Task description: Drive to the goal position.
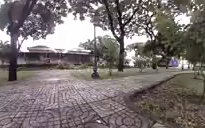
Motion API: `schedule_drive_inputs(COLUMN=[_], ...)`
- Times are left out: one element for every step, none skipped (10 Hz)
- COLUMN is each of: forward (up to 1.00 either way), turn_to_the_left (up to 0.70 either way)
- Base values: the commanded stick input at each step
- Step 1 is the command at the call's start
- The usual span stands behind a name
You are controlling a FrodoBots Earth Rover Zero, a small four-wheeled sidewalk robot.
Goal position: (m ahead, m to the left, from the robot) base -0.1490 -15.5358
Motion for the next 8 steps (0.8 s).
schedule_drive_inputs(forward=[1.0, 0.27, 0.0, -0.3, -1.0, -1.0, -1.0, -0.53], turn_to_the_left=[0.27, 0.4, 0.21, 0.0, 0.0, 0.12, 0.27, 0.14])
